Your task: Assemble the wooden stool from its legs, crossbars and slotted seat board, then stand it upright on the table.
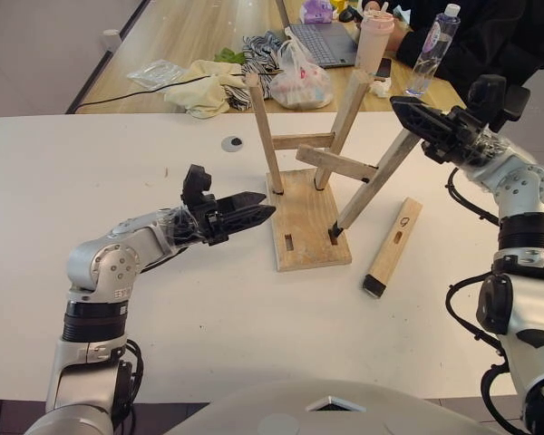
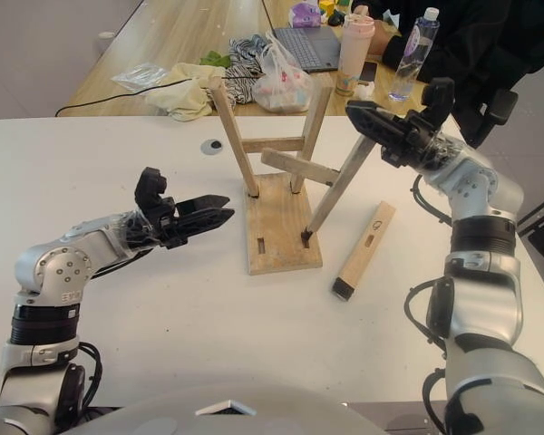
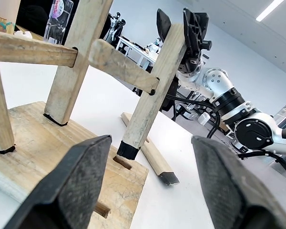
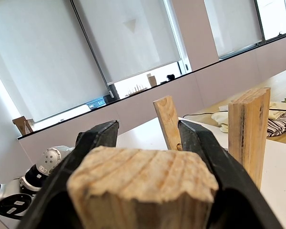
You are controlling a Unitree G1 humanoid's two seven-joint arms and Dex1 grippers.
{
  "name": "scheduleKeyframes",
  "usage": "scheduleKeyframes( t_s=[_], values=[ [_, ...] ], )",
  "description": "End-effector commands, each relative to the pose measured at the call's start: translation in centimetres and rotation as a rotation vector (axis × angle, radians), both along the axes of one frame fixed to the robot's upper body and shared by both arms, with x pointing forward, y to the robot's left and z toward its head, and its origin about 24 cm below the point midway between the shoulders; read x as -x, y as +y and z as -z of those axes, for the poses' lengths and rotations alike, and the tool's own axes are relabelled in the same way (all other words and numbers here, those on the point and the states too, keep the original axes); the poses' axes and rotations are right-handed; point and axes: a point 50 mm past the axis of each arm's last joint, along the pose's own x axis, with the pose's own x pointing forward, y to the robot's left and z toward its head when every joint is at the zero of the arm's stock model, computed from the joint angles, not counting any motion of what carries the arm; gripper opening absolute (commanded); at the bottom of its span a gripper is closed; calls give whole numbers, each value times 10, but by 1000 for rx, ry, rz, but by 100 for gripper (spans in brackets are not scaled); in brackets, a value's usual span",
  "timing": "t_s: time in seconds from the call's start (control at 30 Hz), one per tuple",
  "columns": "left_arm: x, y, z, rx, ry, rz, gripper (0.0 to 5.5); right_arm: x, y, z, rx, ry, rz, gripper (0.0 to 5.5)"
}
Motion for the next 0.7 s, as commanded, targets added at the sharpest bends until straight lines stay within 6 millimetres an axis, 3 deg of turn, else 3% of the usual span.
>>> scheduleKeyframes(
  t_s=[0.03, 0.33, 0.53, 0.7],
  values=[
    [-1, -4, 4, -13, 6, -4, 306, -1, 6, 10, 8, 21, -14, 206],
    [-3, -5, 5, -6, 7, -10, 306, 0, 9, 8, -32, 16, -30, 206],
    [-3, -4, 5, -7, 9, -16, 306, 1, 8, 18, 70, 26, -31, 206],
    [1, -8, 19, -85, 50, 18, 306, 0, 13, 17, 234, 19, -122, 206]
  ],
)
